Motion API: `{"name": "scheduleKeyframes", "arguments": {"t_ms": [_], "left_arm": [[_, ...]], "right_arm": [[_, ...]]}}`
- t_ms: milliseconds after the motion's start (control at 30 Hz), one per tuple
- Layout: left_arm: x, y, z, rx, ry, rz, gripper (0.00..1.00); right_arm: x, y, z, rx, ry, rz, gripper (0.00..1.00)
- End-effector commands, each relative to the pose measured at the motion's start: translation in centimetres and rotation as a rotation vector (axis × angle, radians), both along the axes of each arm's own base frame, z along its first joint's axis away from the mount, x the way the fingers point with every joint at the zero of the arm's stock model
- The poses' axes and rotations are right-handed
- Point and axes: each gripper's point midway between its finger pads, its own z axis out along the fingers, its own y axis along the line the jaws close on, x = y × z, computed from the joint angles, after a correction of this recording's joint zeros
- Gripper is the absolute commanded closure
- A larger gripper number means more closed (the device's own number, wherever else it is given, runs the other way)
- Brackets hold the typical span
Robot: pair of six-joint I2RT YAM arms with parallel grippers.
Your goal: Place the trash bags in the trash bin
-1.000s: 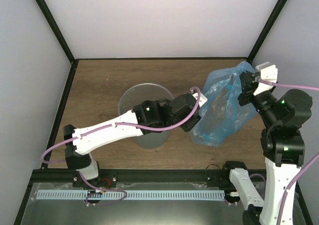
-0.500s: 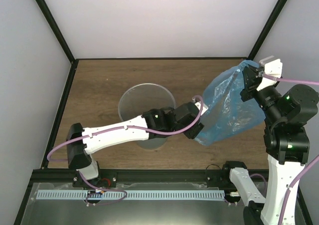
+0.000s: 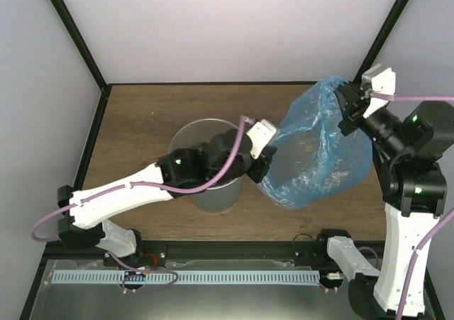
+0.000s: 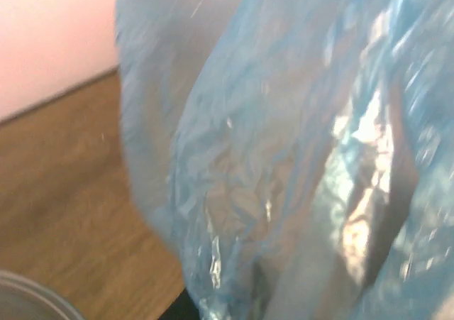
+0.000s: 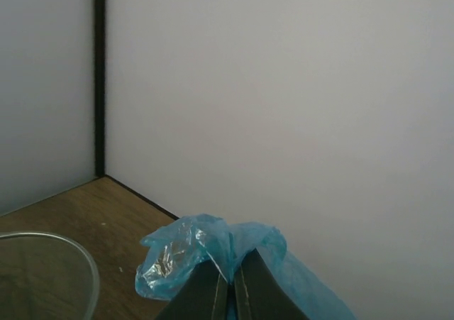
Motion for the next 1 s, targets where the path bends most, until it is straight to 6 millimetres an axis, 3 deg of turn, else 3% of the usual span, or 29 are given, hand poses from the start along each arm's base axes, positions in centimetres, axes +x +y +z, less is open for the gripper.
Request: {"name": "scheduleKeyframes", "arguments": {"t_ms": [0, 200, 300, 367, 567, 700, 967], "left_arm": [[0.3, 1.9, 8.3, -0.120, -0.127, 0.018, 0.96], [0.1, 4.8, 17.5, -0.232, -0.231, 0.049, 0.96], [0.2, 8.1, 22.2, -0.323, -0.274, 0.129, 0.96], [0.2, 9.6, 23.6, -0.374, -0.275, 0.169, 0.96], [-0.2, 12.4, 26.0, -0.425, -0.296, 0.200, 0.96], [-0.2, 13.7, 26.4, -0.430, -0.302, 0.227, 0.96], [-0.3, 15.0, 25.6, -0.420, -0.262, 0.260, 0.96]], "right_arm": [[-1.5, 2.8, 2.9, -0.030, -0.026, 0.205, 0.99], [-2.6, 4.3, 8.8, -0.006, -0.104, 0.334, 0.99], [-1.4, 5.0, 9.4, 0.011, -0.079, 0.411, 0.99], [-1.2, 5.3, 9.8, 0.016, -0.078, 0.457, 0.99], [-0.2, 6.3, 10.8, 0.049, -0.077, 0.573, 0.99], [0.0, 7.5, 11.4, 0.059, -0.083, 0.636, 0.99], [1.2, 12.9, 8.1, 0.060, 0.017, 0.765, 0.99]]}}
